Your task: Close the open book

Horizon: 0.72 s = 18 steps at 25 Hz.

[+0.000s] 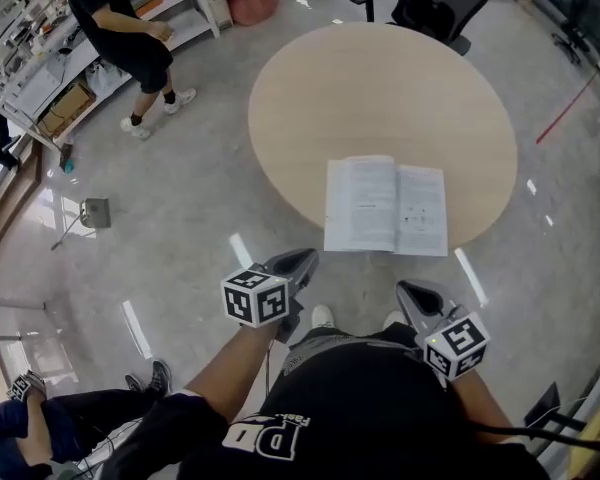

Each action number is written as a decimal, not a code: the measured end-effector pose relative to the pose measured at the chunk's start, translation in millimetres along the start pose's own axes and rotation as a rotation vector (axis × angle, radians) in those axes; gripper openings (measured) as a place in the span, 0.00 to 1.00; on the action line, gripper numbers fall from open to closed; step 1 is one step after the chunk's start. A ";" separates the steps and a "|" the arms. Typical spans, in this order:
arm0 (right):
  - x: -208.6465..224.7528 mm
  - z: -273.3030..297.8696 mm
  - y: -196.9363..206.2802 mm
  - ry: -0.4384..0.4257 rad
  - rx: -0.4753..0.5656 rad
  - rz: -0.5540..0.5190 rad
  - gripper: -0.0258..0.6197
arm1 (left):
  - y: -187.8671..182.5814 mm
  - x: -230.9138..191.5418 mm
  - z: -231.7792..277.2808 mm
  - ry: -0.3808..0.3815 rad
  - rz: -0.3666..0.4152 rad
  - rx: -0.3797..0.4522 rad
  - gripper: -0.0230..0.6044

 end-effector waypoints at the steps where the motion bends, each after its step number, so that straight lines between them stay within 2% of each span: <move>1: 3.0 -0.6 0.3 0.006 -0.003 0.003 0.05 | -0.2 -8.4 3.1 -0.013 -0.028 0.015 0.05; 4: 13.9 -4.5 -3.4 0.017 -0.009 -0.002 0.05 | 3.9 -29.7 18.0 -0.040 -0.080 0.041 0.05; 6: 20.8 -8.8 -7.7 0.023 -0.005 -0.006 0.05 | 15.1 -43.4 30.3 -0.041 -0.148 0.043 0.05; 7: 24.7 -10.9 -9.4 0.027 -0.002 -0.009 0.05 | 21.1 -50.6 36.9 -0.035 -0.191 0.047 0.07; 8: 28.8 -13.2 -10.1 0.031 -0.001 -0.010 0.05 | 27.3 -58.1 43.9 -0.029 -0.229 0.051 0.16; 9: 32.9 -16.1 -9.7 0.036 -0.002 -0.010 0.05 | 34.1 -65.8 50.7 -0.030 -0.256 0.053 0.18; 14: 55.1 -39.7 -7.6 0.076 -0.003 0.003 0.05 | 76.0 -91.6 80.0 -0.066 -0.325 0.018 0.24; 18: 68.3 -52.9 -9.4 0.101 0.016 0.013 0.05 | 98.5 -107.9 91.0 -0.095 -0.449 0.023 0.32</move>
Point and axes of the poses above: the fingertips, and each gripper's own axes: z forward along the fingers, x to its right, y out of its underside, the point moved 2 cm from there along -z, backward along the fingers, and after that the axes turned 9 degrees about x, right-handed, at the moved point
